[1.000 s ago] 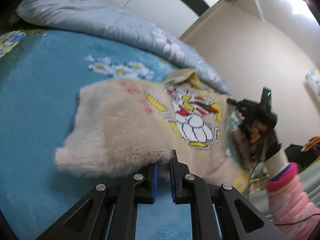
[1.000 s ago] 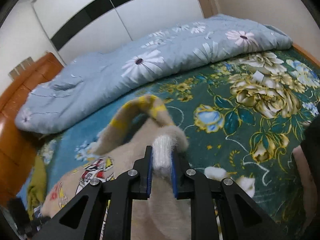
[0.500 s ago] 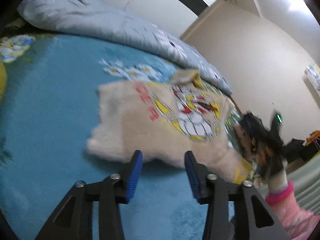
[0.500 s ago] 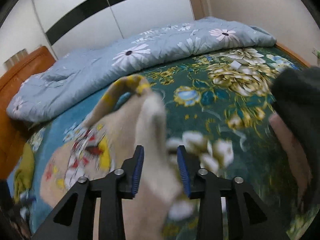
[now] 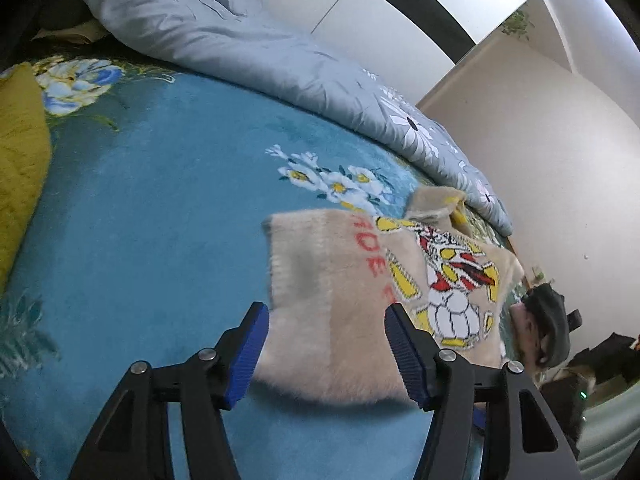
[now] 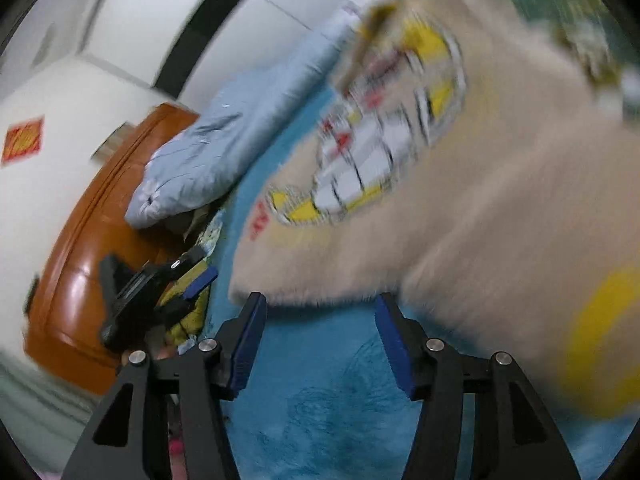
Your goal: Fold clothes
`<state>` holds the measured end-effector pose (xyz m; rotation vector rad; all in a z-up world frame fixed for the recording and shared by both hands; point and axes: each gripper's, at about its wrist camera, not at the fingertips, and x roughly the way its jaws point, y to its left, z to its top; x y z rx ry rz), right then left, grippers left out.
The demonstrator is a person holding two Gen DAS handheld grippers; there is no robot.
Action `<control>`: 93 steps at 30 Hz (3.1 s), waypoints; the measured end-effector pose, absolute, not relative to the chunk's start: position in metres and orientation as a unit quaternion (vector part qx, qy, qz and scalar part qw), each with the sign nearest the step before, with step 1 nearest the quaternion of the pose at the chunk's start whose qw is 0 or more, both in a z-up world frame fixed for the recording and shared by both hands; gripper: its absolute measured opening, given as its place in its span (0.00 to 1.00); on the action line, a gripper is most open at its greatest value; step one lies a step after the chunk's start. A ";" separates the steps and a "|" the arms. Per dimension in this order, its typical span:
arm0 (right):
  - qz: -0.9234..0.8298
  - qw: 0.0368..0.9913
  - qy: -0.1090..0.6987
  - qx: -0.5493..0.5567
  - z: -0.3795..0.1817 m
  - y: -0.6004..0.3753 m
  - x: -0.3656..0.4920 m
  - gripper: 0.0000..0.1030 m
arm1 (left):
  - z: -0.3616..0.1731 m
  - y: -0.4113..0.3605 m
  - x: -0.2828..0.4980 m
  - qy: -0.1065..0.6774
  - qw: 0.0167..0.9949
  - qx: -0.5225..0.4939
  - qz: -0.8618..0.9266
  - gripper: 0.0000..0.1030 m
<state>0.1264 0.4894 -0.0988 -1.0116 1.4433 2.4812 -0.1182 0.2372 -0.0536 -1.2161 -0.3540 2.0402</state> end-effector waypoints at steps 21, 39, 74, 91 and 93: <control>0.773 0.153 0.575 -0.220 -0.125 0.467 0.097 0.15 | -0.044 0.241 -0.131 -0.135 0.359 -0.471 0.794 0.64; 0.832 0.294 0.459 -0.105 -0.043 0.575 0.194 0.13 | -0.071 0.432 -0.145 -0.011 0.457 -0.533 0.712 0.68; 0.865 0.234 0.411 -0.166 0.001 0.591 0.174 0.14 | 0.000 0.363 -0.157 -0.196 0.502 -0.458 0.707 0.18; 0.935 0.087 0.215 -0.268 0.031 0.541 0.055 0.13 | -0.052 0.185 -0.059 -0.175 0.415 -0.487 0.748 0.18; 0.927 0.098 0.217 -0.290 0.015 0.546 0.064 0.13 | -0.062 0.195 -0.059 -0.176 0.412 -0.502 0.740 0.18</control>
